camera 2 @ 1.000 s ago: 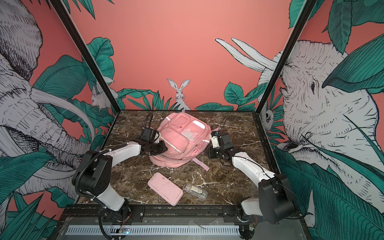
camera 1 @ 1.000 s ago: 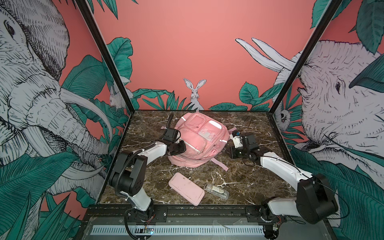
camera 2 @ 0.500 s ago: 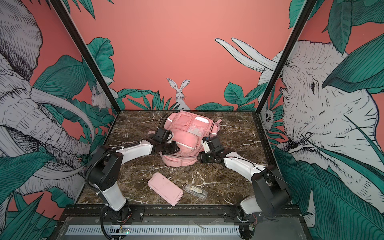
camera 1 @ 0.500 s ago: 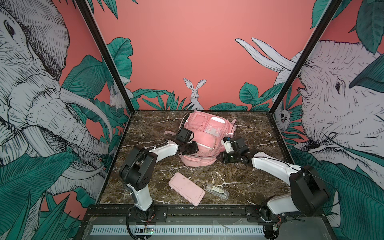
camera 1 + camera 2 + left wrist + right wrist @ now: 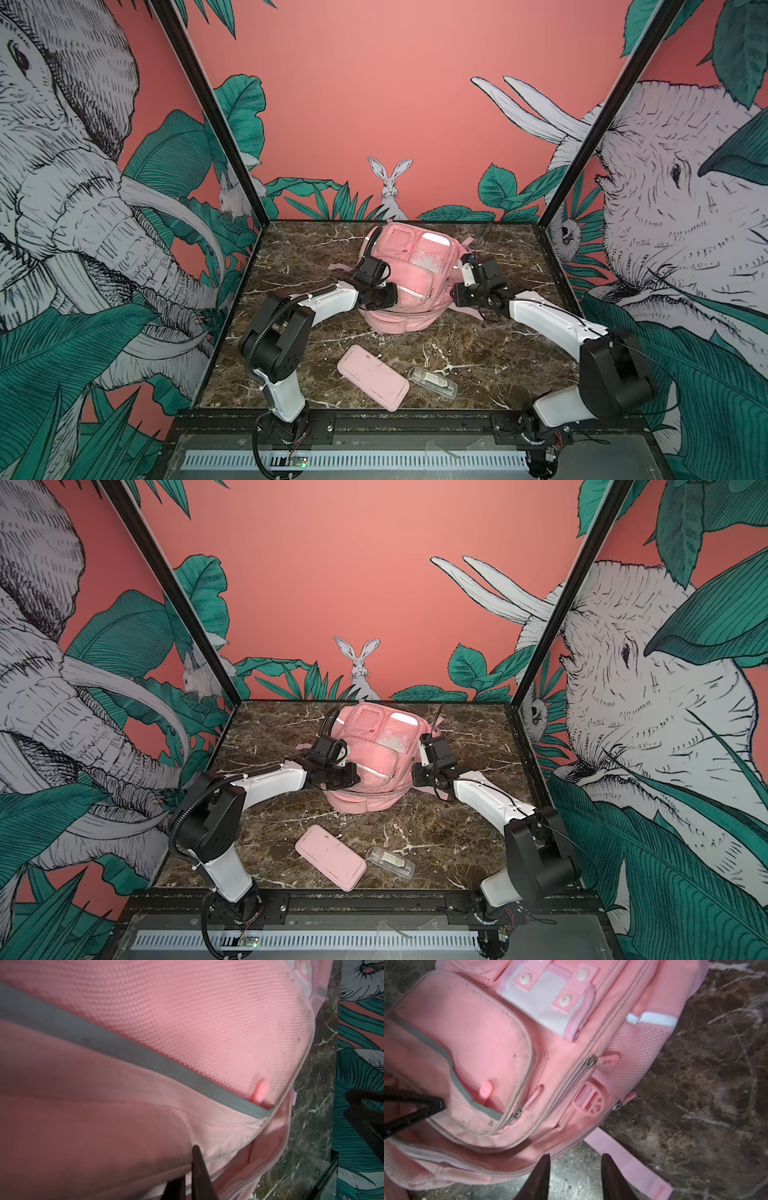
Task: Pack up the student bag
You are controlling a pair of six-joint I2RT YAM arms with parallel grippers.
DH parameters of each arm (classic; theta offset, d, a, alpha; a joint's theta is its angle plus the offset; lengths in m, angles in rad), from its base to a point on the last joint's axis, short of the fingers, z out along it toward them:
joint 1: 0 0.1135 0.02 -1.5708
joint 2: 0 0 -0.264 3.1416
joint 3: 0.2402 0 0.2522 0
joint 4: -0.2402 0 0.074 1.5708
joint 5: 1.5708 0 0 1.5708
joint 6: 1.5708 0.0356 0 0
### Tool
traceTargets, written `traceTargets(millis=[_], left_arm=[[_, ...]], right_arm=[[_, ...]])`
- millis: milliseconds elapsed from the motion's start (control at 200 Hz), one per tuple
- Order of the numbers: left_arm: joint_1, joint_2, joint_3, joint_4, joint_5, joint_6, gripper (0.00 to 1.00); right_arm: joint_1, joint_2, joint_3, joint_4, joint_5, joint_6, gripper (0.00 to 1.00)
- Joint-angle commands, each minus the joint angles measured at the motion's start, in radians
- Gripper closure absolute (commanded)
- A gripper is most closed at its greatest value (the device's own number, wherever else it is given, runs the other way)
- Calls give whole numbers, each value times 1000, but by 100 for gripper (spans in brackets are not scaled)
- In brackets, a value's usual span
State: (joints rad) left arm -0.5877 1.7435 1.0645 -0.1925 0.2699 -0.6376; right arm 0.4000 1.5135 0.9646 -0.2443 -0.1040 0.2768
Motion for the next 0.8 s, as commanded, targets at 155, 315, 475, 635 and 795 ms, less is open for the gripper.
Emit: traceTargets(millis=[155, 315, 475, 635, 795], left_arm=[[49, -90, -29, -207, -95, 172, 100], [118, -102, -24, -289, -156, 259, 100], [176, -92, -1, -306, -176, 292, 100], [178, -47, 57, -306, -133, 298, 95], [183, -20, 71, -289, -132, 290, 94]], right_arm=[[-11, 159, 98, 18, -39, -128, 57], [-9, 176, 109, 20, -110, -182, 55], [11, 169, 96, 52, -182, -213, 52], [52, 195, 125, 40, -226, -254, 51], [72, 221, 120, 47, -248, -264, 51]])
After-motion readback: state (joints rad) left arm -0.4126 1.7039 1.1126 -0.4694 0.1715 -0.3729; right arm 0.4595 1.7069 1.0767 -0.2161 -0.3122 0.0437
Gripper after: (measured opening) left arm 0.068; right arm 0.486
